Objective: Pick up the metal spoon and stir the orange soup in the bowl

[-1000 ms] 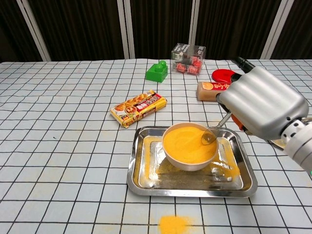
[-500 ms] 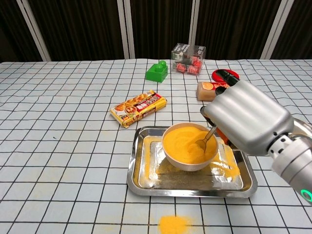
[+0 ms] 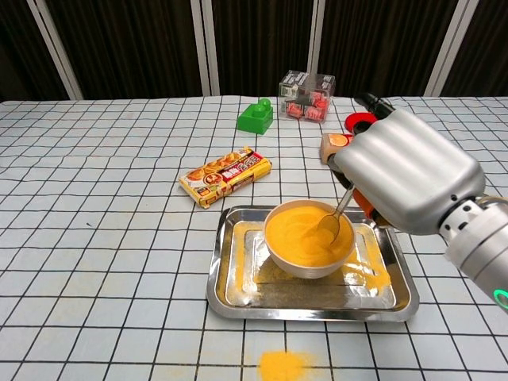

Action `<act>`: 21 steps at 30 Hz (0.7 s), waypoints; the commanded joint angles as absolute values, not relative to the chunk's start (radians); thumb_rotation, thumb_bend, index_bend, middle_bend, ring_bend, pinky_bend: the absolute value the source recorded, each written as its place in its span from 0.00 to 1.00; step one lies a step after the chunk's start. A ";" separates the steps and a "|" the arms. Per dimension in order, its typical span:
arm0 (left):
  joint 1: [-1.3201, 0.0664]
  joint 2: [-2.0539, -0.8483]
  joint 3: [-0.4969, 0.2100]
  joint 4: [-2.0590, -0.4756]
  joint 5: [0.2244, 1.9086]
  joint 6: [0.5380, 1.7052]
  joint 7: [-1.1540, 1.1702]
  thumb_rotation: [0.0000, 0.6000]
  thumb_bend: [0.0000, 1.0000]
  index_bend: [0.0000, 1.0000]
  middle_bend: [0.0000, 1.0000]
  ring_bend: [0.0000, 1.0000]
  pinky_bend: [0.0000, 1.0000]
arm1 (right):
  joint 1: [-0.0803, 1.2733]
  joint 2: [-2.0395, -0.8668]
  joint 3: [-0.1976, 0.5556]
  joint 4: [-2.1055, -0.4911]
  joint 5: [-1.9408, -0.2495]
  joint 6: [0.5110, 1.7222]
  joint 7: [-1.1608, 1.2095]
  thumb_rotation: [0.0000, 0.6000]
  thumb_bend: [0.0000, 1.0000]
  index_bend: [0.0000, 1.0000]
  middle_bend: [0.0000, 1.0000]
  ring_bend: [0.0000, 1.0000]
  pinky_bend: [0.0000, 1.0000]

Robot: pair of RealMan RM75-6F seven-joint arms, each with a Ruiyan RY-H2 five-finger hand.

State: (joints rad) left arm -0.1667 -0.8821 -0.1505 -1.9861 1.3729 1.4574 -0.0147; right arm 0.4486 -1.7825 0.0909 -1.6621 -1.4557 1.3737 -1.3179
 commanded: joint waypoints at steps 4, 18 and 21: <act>-0.167 -0.883 -0.150 -1.986 1.373 1.458 -0.011 1.00 0.00 0.00 0.00 0.00 0.00 | 0.456 -1.770 0.106 -1.672 -1.468 1.377 -1.315 1.00 0.60 0.74 0.60 0.30 0.00; -0.167 -0.883 -0.151 -1.984 1.372 1.457 -0.014 1.00 0.00 0.00 0.00 0.00 0.00 | 0.457 -1.763 0.073 -1.620 -1.512 1.359 -1.322 1.00 0.60 0.74 0.60 0.30 0.00; -0.167 -0.883 -0.150 -1.984 1.372 1.457 -0.012 1.00 0.00 0.00 0.00 0.00 0.00 | 0.446 -1.767 0.078 -1.623 -1.500 1.367 -1.303 1.00 0.60 0.74 0.60 0.30 0.00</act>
